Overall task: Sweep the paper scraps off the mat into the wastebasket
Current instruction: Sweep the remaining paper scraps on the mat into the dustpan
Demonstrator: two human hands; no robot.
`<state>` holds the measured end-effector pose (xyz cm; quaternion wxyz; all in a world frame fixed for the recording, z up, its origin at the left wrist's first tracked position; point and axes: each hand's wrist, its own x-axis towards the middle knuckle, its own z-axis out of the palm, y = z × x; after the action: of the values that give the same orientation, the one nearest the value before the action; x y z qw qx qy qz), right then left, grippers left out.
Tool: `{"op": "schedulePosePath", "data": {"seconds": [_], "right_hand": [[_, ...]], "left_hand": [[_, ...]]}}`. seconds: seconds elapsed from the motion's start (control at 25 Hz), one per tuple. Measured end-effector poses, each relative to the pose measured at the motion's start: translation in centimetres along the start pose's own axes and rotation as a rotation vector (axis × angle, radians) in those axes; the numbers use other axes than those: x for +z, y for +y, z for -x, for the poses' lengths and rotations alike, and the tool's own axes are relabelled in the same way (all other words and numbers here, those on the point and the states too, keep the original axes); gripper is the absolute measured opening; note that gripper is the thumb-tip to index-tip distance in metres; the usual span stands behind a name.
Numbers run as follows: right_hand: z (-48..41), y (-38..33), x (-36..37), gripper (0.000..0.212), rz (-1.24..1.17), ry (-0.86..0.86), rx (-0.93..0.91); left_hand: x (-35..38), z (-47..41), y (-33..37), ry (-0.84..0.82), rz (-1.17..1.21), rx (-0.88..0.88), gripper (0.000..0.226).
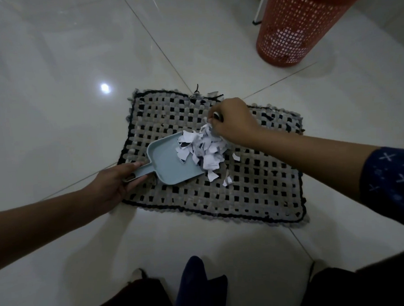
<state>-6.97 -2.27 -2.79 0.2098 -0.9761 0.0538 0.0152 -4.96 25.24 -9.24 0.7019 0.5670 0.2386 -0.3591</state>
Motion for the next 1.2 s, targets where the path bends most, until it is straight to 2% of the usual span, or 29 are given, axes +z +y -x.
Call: {"op": "schedulePosePath", "data": {"seconds": [0.32,0.48,0.6,0.68,0.8,0.92,1.08,1.2], "right_hand": [[0.4,-3.6,1.0,0.017,-0.159,-0.086,-0.077],[-0.6,-3.5,0.1,0.015,-0.202,-0.024,-0.066],[-2.4,-2.6,-1.3,0.015,-0.158,-0.006,-0.139],[-3.5,-2.2,-1.7,0.018,-0.100,-0.087,-0.232],[-4.5,-2.9,-0.3,0.024,0.130,-0.249,-0.390],[-4.7,-4.2,1.0,0.022,0.331,-0.397,-0.510],[-3.4,-3.8,-0.4,0.020,0.279,-0.489,-0.502],[-1.0,-2.6,-1.2,0.020,0.288,-0.539,-0.495]], "left_hand": [[0.4,-0.7,0.3,-0.051,-0.003,-0.011,0.020],[-0.3,-0.8,0.5,-0.057,-0.007,-0.009,0.027],[-1.0,-0.3,0.5,-0.036,0.007,-0.014,0.032],[-1.8,0.2,0.2,-0.013,0.009,-0.023,0.022],[-3.1,0.9,-0.2,0.009,0.021,-0.036,0.022],[-3.9,1.3,-0.4,0.027,0.042,-0.019,0.033],[-3.7,1.3,0.0,0.006,0.030,-0.019,0.021],[-3.3,0.6,0.3,-0.003,0.013,-0.029,0.027]]}}
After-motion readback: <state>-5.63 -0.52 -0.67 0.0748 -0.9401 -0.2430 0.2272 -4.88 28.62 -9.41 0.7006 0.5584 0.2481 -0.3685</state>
